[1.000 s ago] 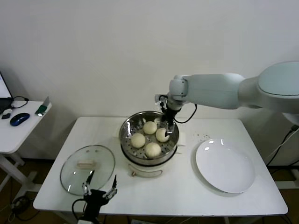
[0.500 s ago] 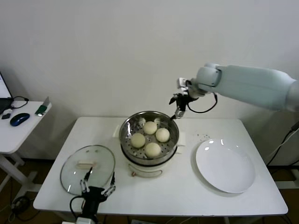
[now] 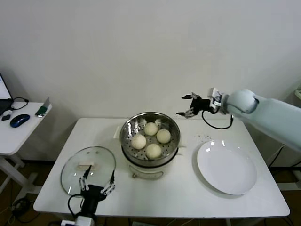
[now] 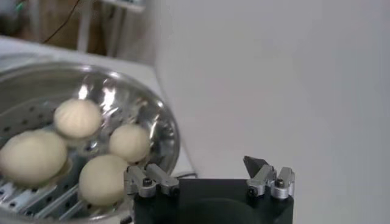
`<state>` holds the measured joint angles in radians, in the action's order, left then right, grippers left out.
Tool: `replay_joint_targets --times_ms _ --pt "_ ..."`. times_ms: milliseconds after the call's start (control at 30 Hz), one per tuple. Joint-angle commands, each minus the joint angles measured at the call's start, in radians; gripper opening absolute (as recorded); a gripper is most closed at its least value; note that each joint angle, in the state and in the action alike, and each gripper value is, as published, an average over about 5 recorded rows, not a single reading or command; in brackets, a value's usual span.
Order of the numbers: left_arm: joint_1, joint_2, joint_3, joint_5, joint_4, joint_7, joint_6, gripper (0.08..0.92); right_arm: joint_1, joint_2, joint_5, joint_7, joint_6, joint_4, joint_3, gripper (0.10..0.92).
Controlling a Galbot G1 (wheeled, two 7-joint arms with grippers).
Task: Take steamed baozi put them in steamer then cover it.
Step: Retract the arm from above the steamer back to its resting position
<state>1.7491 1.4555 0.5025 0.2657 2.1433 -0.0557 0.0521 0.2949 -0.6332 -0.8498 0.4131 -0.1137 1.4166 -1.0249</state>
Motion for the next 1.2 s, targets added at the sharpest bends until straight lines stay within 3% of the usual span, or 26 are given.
replay_joint_targets --times_ms 33,267,533,867,1200 --pt "-0.014 -0.007 0.012 0.113 0.021 0.026 0.013 0.823 -0.718 0.148 0.007 -0.182 0.039 0.181 0.773 0.823" --pt "-0.019 -0.023 0.011 0.165 0.027 0.013 0.032 0.823 -1.172 0.040 0.071 -0.205 0.080 0.256 1.265 0.823" --pt "-0.028 -0.062 0.030 0.359 0.009 0.004 0.038 0.823 -1.497 -0.153 0.173 -0.201 0.097 0.334 1.591 0.823" --pt "-0.045 -0.110 0.062 0.850 -0.032 -0.047 0.047 0.823 -1.694 -0.366 0.244 -0.182 0.109 0.392 1.746 0.823" --pt "-0.101 -0.153 0.094 1.111 -0.138 -0.035 0.058 0.823 -1.835 -0.513 0.316 -0.154 0.122 0.425 1.799 0.823"
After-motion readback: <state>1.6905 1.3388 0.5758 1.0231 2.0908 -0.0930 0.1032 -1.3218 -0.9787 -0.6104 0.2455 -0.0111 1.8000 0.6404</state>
